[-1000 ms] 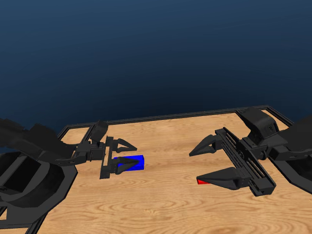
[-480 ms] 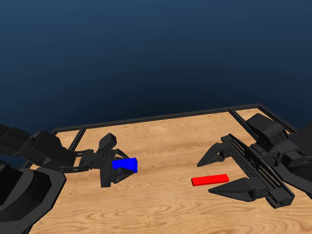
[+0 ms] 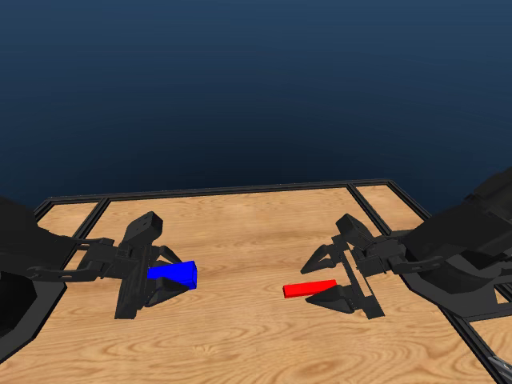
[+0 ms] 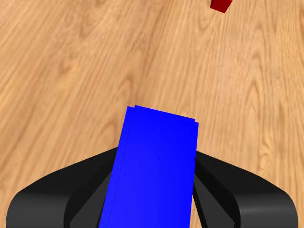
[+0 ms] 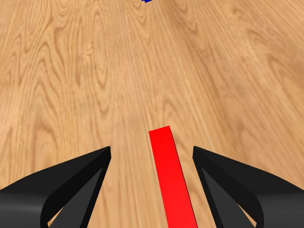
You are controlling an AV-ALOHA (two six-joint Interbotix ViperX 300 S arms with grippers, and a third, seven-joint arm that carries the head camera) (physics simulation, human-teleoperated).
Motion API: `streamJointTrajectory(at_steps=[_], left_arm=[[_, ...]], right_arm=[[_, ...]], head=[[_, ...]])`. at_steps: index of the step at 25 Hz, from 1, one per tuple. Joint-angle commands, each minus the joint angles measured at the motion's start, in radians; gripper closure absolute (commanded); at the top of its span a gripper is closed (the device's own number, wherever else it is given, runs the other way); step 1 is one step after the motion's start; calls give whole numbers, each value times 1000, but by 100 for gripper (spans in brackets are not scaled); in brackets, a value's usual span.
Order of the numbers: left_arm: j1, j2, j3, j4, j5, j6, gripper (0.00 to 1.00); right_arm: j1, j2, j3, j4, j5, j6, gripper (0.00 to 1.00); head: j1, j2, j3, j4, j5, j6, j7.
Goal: Insert peg into socket
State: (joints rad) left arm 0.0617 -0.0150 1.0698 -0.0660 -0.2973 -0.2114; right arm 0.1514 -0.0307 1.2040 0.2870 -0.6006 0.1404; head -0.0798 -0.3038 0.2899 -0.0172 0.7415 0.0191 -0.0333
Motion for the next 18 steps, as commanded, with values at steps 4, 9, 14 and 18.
streamJointTrajectory(at_steps=[4, 9, 14, 18], left_arm=[[-54, -94, -16, -18, 61, -2, 100], [-67, -133, -17, -22, 62, 3, 100], [-96, -142, -25, -28, 79, 2, 100], [-115, -156, -26, -38, 92, -3, 100]], right_arm=[[42, 68, -27, 12, -32, 48, 0], [57, 134, -19, 17, -68, 95, 0], [63, 213, -25, 15, -101, 113, 9], [56, 154, -48, 49, -100, 34, 100]], head=[[-5, -44, 10, -4, -1, -18, -10], [-1, -61, 21, -4, 0, -23, -11], [4, -78, 31, -4, 0, -28, -4], [9, -95, 39, -3, 4, -28, 2]])
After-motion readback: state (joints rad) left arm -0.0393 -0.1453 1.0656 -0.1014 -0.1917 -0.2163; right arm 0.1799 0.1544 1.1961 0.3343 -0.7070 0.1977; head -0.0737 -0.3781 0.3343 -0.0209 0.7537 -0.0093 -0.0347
